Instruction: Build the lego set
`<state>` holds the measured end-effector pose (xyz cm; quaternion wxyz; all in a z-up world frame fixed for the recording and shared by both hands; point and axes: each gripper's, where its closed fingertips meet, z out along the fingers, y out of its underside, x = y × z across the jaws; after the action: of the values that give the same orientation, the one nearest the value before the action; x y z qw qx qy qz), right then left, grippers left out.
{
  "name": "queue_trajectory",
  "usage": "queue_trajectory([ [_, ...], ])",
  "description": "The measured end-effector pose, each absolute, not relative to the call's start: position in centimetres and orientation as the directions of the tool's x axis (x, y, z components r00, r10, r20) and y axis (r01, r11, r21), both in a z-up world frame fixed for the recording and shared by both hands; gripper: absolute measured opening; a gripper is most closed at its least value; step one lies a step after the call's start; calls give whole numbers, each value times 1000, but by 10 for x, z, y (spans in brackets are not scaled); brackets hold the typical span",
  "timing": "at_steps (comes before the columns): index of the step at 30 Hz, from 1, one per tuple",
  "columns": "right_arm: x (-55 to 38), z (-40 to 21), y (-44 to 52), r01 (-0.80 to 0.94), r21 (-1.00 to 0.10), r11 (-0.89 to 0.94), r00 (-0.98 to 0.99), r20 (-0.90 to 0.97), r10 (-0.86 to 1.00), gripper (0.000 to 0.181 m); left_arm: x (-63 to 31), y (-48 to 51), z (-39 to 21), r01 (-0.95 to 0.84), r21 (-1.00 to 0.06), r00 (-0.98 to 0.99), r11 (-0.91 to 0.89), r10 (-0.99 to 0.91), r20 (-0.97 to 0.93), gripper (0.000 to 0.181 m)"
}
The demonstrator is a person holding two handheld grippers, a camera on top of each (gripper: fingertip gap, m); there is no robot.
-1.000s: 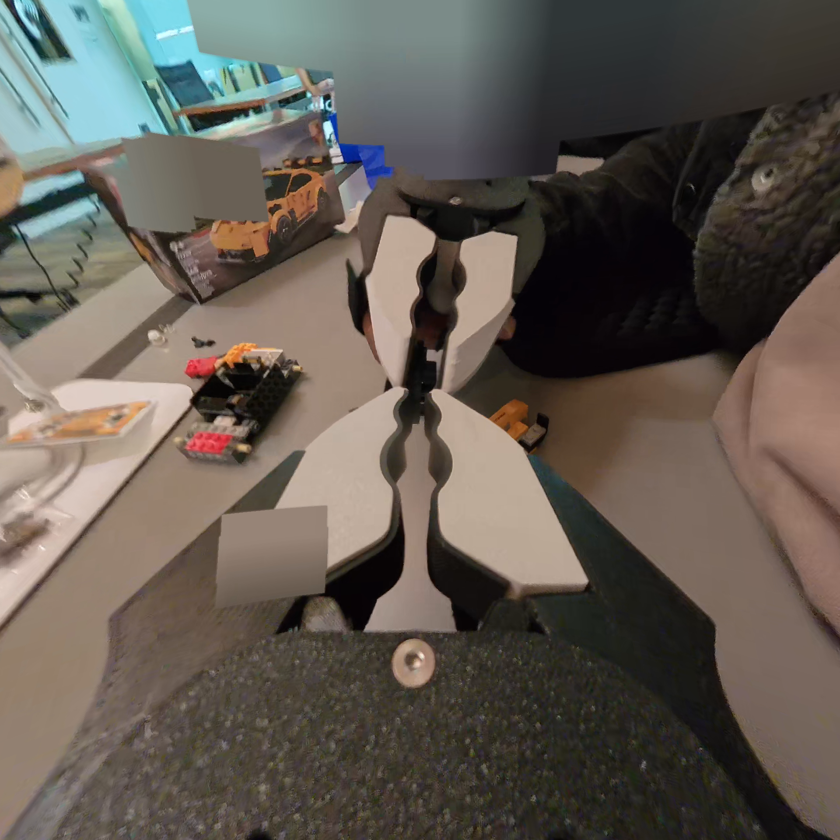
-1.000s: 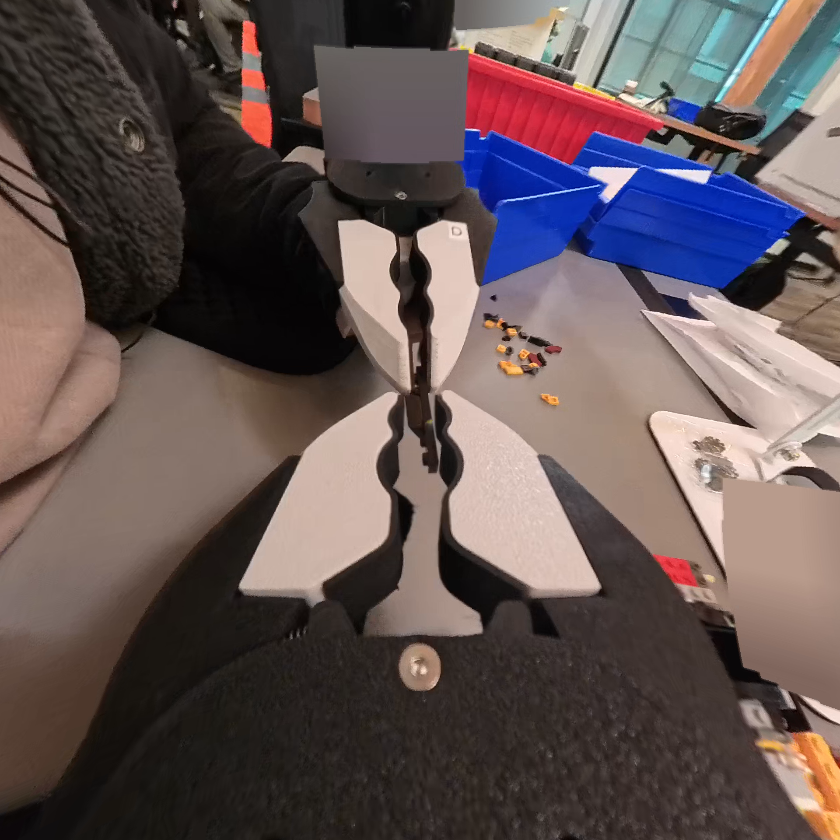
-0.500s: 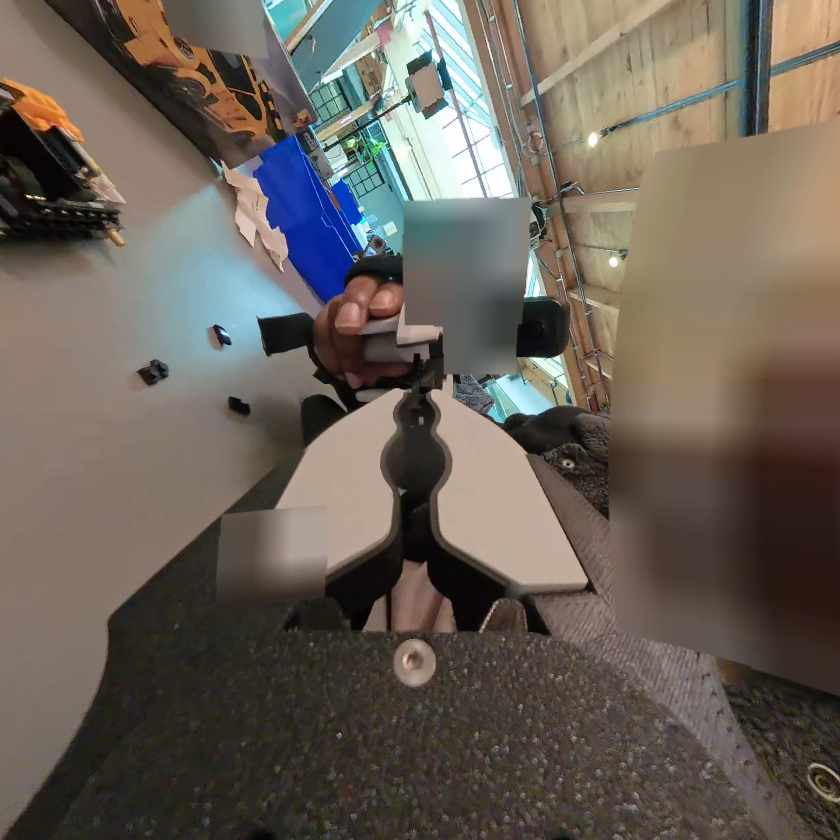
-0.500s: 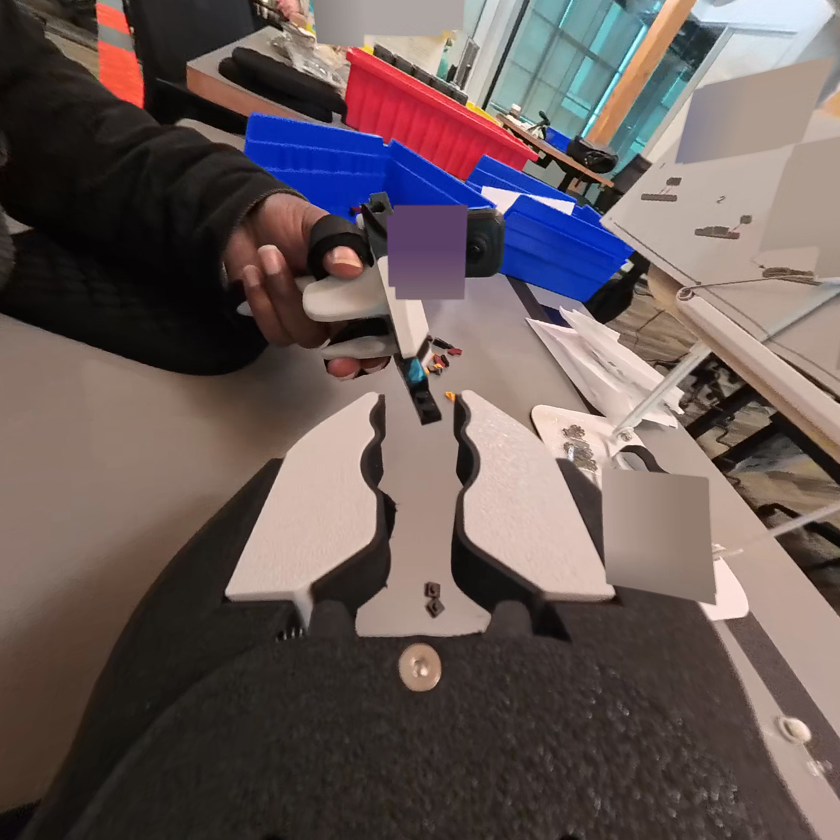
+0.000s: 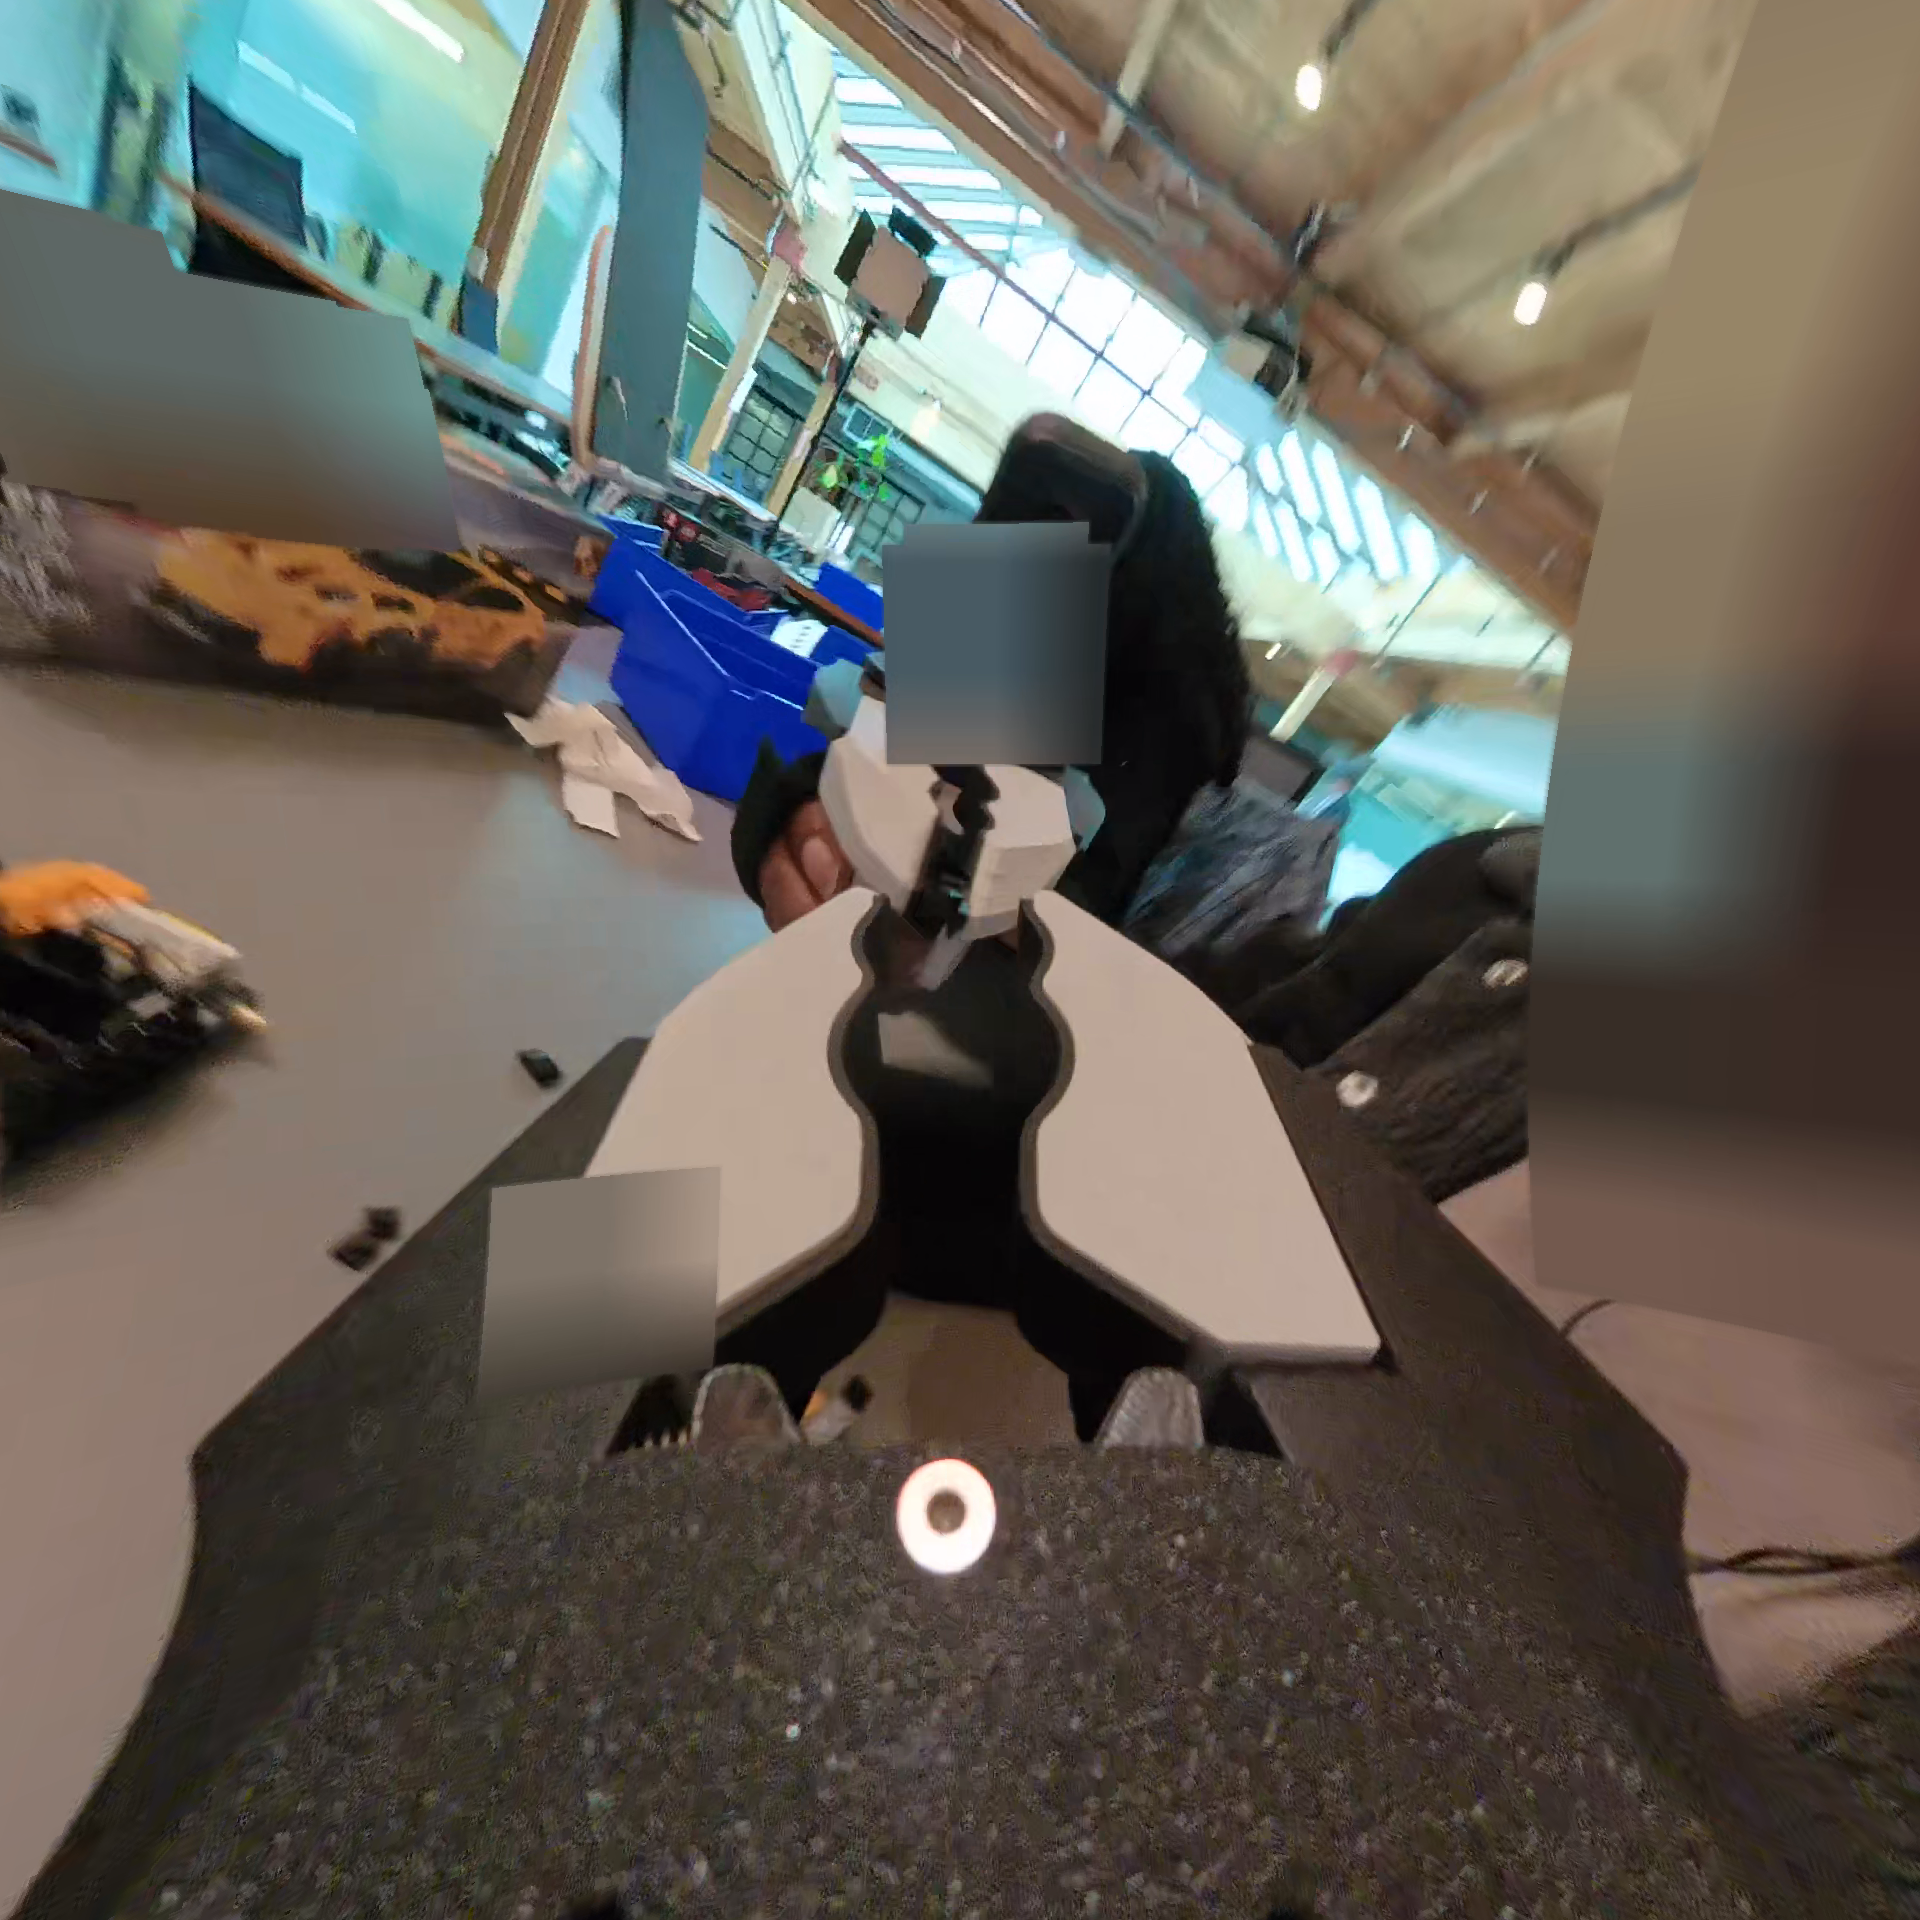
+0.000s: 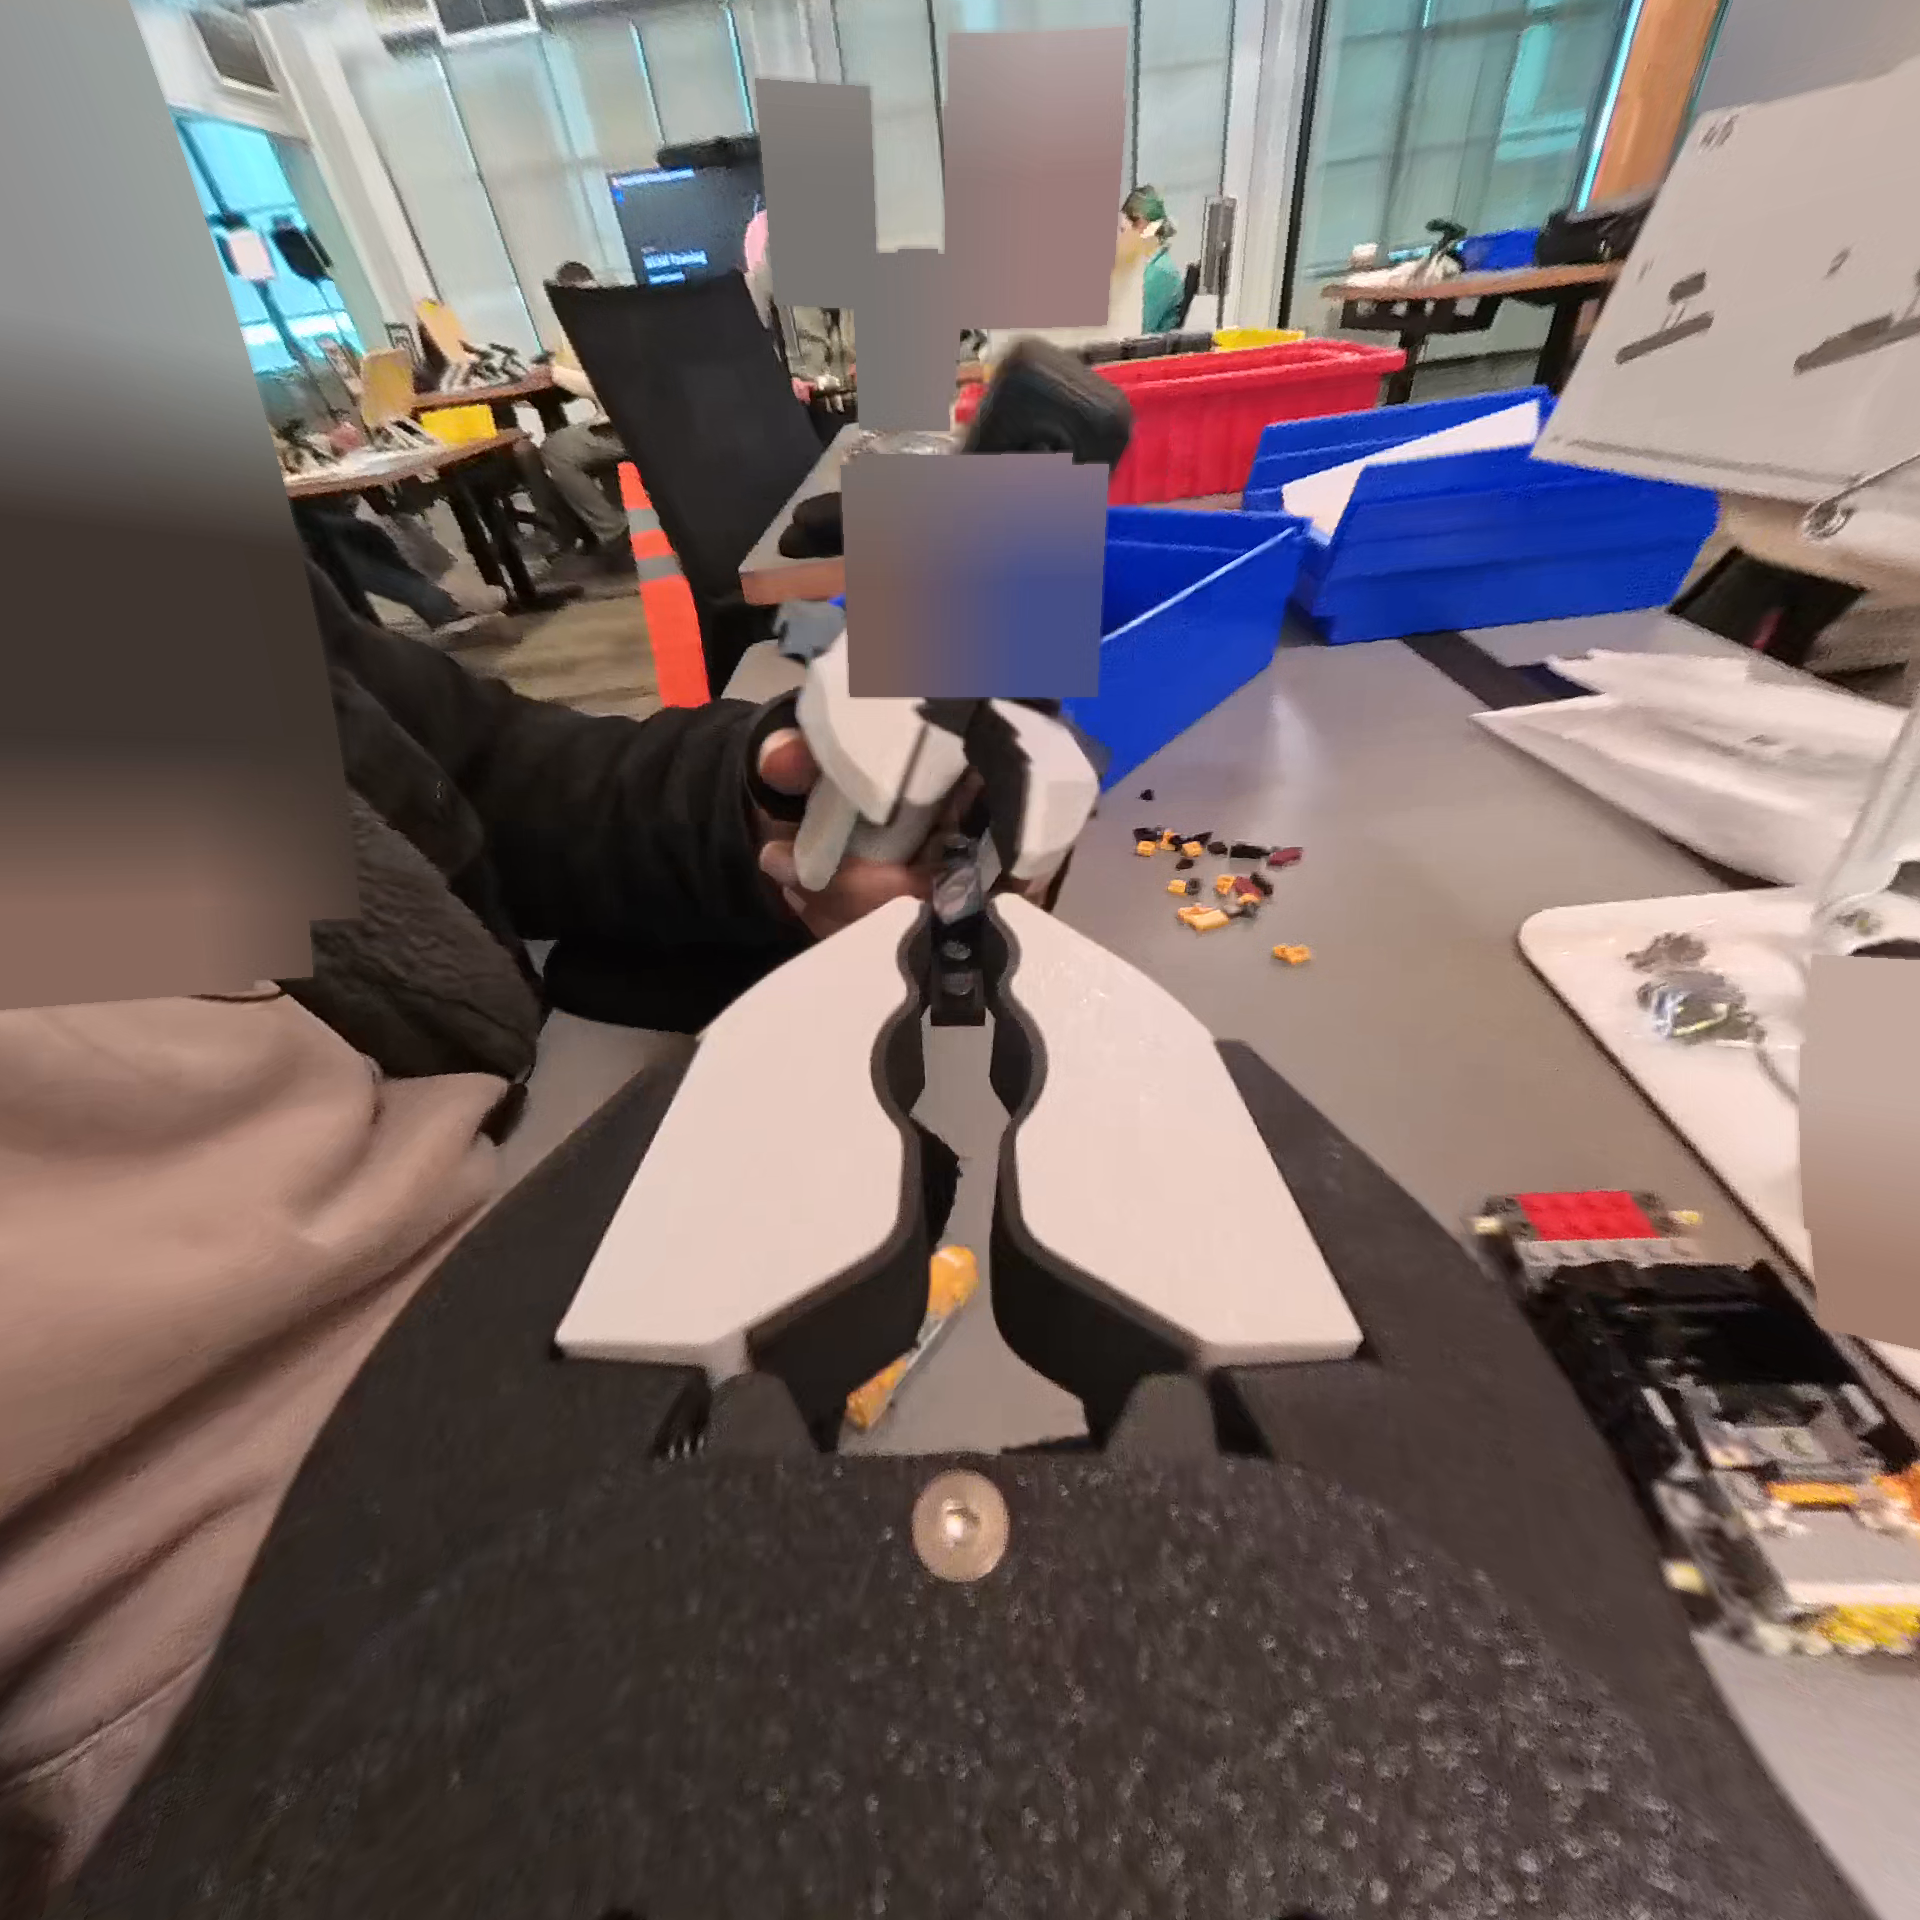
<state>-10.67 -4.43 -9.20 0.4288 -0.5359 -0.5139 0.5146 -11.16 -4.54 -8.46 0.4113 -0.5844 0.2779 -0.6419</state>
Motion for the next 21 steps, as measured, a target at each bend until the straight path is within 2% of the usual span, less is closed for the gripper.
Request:
queue_trajectory([
  [3, -113, -99, -51, 152, -982, -117, -70, -129, 989, 7, -105, -51, -95, 89, -946, 142, -311, -936, 321, 18],
  [5, -116, -100, -52, 154, -977, -146, -66, -157, 985, 7, -106, -53, -98, 52, -975, 189, -216, -957, 222, 13],
  [7, -117, -98, -54, 146, -974, -175, -79, -188, 979, 7, -107, -55, -96, 42, -979, 198, -201, -958, 206, 13],
  [12, -119, -99, -53, 131, -962, -238, -84, -250, 965, 7, -111, -53, -98, 81, -949, 150, -306, -937, 315, 8],
  [21, -111, -114, -26, 122, -947, -296, -31, -302, 953, 12, -122, -30, -118, 147, -803, 99, -578, -799, 594, 8],
])
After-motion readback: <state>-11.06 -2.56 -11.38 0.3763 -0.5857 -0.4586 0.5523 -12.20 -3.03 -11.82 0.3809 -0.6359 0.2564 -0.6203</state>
